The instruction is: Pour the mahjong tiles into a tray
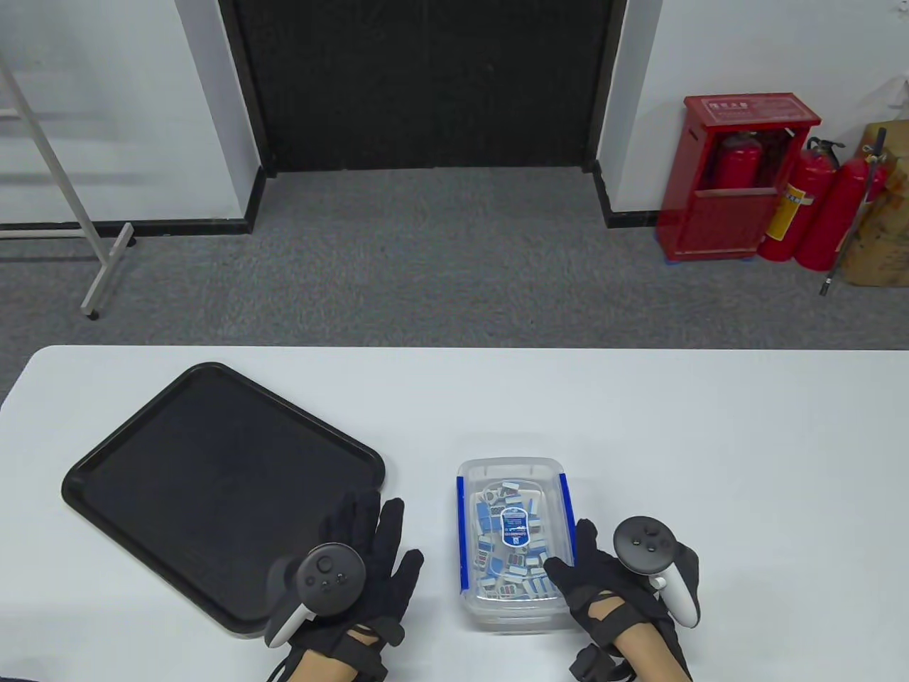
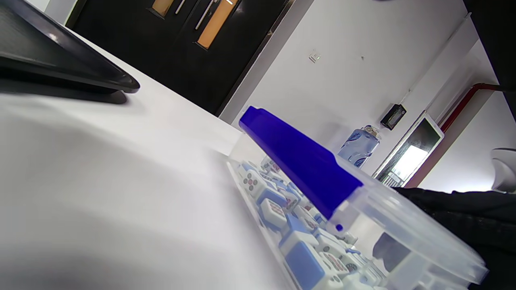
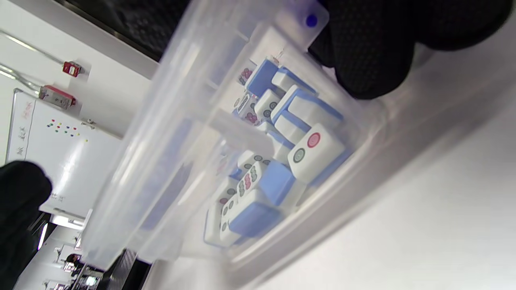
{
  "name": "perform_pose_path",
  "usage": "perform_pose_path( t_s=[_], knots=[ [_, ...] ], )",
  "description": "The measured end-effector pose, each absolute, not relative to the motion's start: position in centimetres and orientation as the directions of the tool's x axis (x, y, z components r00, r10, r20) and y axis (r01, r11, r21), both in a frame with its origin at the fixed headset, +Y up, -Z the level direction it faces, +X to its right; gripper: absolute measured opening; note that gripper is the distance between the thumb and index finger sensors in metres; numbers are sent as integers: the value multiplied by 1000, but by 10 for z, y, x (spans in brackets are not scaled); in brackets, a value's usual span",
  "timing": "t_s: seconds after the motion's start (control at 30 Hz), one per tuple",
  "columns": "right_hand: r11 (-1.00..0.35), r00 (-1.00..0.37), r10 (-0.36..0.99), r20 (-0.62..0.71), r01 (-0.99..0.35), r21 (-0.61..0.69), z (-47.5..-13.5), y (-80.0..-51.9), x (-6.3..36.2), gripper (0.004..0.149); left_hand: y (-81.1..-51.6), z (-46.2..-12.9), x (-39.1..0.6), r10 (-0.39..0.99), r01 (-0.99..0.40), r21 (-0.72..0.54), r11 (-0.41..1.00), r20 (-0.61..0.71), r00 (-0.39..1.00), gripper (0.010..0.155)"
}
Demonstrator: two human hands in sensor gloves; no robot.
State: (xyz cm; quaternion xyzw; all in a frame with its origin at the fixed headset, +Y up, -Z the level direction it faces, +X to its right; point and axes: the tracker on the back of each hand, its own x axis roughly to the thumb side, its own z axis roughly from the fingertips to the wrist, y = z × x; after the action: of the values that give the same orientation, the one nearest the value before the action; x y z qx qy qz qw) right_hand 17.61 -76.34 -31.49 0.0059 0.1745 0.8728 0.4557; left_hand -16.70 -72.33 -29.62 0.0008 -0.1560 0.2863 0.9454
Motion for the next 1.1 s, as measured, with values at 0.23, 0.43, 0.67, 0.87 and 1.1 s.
perform_pose_path(
  t_s=[0.23,0.43,0.67,0.87,1.1],
  knots=[
    [-505,-570,812,-124,-794,338,-311,-766,156,88,-732,-299,-154,518,-509,-109,854,276,810,76],
    [-494,-562,815,-142,-801,339,-312,-766,161,82,-751,-303,-141,576,-547,-187,816,177,798,74],
    [-411,-477,851,-219,-865,289,-314,-771,169,71,-772,-306,-137,688,-648,-270,712,82,721,69],
    [-415,-482,849,-216,-862,292,-315,-773,167,71,-786,-307,-141,842,-812,-307,497,-56,537,69],
    [-411,-457,865,-206,-882,232,-314,-773,166,67,-788,-305,-137,829,-803,-286,522,-53,557,69]
  ],
)
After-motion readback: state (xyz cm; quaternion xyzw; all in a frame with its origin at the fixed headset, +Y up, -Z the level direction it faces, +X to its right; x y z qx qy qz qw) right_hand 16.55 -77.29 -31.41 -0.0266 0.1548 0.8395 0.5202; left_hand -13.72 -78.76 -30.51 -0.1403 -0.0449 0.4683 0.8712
